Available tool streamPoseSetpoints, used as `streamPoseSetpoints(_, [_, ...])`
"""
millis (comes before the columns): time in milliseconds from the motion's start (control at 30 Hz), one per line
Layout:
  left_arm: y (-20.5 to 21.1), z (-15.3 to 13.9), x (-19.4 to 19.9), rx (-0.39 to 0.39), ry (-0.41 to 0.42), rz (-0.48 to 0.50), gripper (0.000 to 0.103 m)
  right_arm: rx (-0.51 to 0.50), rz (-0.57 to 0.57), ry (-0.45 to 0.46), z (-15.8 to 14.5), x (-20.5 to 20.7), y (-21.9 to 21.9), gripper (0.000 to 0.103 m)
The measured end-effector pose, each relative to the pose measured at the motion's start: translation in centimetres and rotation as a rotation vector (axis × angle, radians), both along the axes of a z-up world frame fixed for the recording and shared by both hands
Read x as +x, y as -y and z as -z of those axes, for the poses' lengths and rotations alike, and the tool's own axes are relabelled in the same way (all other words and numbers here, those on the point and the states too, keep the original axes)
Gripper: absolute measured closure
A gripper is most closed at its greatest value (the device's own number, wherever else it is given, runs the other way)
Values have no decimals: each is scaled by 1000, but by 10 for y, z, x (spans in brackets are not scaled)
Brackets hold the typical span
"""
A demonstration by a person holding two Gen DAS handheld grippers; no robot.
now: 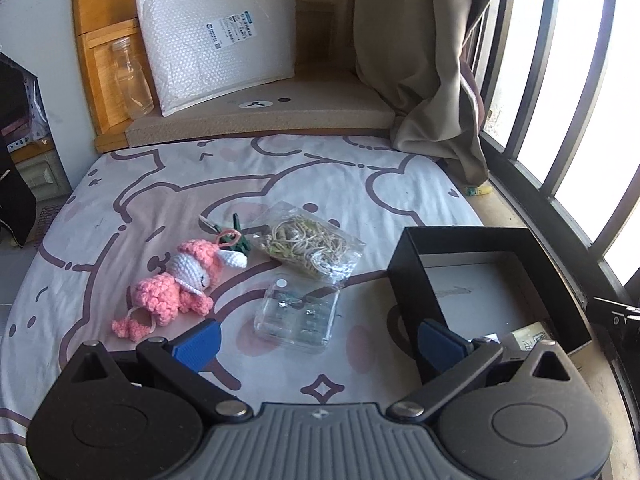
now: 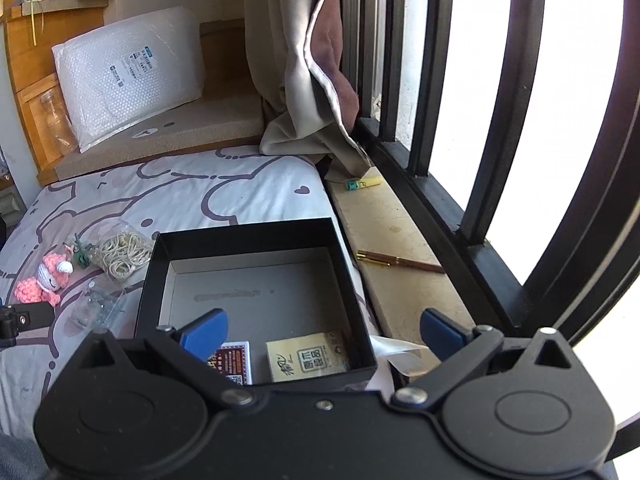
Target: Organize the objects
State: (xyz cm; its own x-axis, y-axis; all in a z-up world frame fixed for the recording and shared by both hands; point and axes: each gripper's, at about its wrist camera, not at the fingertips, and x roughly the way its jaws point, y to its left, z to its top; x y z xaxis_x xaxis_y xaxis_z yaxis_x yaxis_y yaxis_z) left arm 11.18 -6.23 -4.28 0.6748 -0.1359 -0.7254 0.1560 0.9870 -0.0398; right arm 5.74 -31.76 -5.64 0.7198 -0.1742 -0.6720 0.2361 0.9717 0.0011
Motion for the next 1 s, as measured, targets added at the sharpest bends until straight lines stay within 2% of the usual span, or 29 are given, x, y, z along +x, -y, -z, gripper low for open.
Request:
streamPoseSetpoints(533, [-60,-5,13,27,17,-81,0,-3,-152,34,-7,49,-72,0])
streamPoseSetpoints(1000, [-97,-5,14,34,30,-120,0,35,-223,39,-6,61,-112,0])
